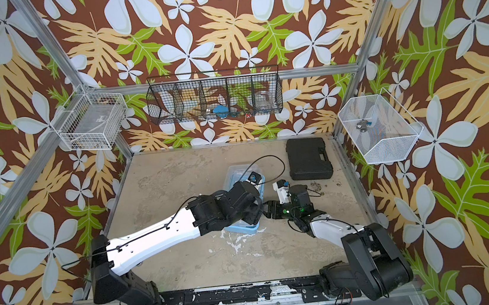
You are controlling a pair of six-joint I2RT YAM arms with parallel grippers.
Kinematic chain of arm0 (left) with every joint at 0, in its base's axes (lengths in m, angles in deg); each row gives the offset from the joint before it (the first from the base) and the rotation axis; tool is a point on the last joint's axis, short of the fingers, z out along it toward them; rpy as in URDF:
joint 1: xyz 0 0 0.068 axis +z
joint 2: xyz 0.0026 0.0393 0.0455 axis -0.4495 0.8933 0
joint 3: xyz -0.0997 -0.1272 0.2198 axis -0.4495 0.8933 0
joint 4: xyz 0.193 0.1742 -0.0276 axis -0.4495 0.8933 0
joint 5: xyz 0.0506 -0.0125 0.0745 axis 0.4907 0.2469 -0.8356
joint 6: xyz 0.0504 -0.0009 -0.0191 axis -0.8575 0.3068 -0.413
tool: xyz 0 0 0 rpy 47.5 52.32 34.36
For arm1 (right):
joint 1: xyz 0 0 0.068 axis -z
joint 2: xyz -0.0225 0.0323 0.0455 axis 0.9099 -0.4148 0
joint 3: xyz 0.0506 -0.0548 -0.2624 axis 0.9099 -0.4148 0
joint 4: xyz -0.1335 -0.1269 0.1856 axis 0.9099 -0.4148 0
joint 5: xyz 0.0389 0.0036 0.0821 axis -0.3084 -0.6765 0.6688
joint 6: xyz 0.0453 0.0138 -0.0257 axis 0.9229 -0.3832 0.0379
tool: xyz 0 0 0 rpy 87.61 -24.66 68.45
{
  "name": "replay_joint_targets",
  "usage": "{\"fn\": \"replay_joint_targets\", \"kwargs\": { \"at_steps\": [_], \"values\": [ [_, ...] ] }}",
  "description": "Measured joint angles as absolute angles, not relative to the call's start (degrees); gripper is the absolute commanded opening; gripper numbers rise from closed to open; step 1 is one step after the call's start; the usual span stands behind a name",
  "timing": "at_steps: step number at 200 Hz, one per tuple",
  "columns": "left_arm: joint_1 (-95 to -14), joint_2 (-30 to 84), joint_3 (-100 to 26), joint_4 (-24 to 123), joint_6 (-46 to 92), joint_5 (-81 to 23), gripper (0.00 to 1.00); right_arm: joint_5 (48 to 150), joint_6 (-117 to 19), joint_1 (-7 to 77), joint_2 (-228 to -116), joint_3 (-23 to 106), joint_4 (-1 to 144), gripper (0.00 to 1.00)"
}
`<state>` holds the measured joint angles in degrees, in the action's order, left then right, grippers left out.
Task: Close toolboxes
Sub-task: Close the toolbox lid, then move the toolbox to the center of the board.
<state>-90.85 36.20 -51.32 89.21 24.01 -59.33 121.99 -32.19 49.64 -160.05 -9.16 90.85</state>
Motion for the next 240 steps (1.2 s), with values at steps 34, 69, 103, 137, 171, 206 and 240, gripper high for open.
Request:
{"fn": "replay_joint_targets", "kwargs": {
  "at_steps": [34, 69, 103, 137, 171, 206, 240],
  "values": [
    [-89.91, 33.43, -51.14, 86.02, 24.1, -59.17, 0.8, 119.0, -32.74, 49.99, -156.94, -6.88, 85.73, 0.69],
    [-81.63, 30.76, -44.58, 83.22, 24.1, -59.06, 0.81, 114.97, -34.35, 50.23, -155.15, -4.87, 80.77, 0.68],
    [-75.84, 32.55, -38.38, 80.51, 23.97, -57.18, 0.89, 113.55, -34.97, 50.23, -154.93, -4.48, 77.63, 0.68],
    [-75.27, 36.99, -37.94, 79.18, 22.07, -56.09, 1.0, 111.96, -35.75, 50.23, -153.82, -3.76, 74.92, 0.68],
    [-73.04, 41.38, -37.92, 76.82, 21.11, -55.44, 1.0, 110.78, -36.32, 50.23, -153.25, -3.87, 72.93, 0.68],
    [-71.9, 44.46, -38.31, 72.32, 21.41, -54.28, 0.98, 110.43, -36.76, 50.23, -153.07, -3.95, 71.64, 0.67],
    [-71.88, 48.53, -41.57, 69.67, 22.38, -55.5, 0.9, 110.49, -36.67, 50.23, -154.01, -3.98, 71.75, 0.67]
  ]
}}
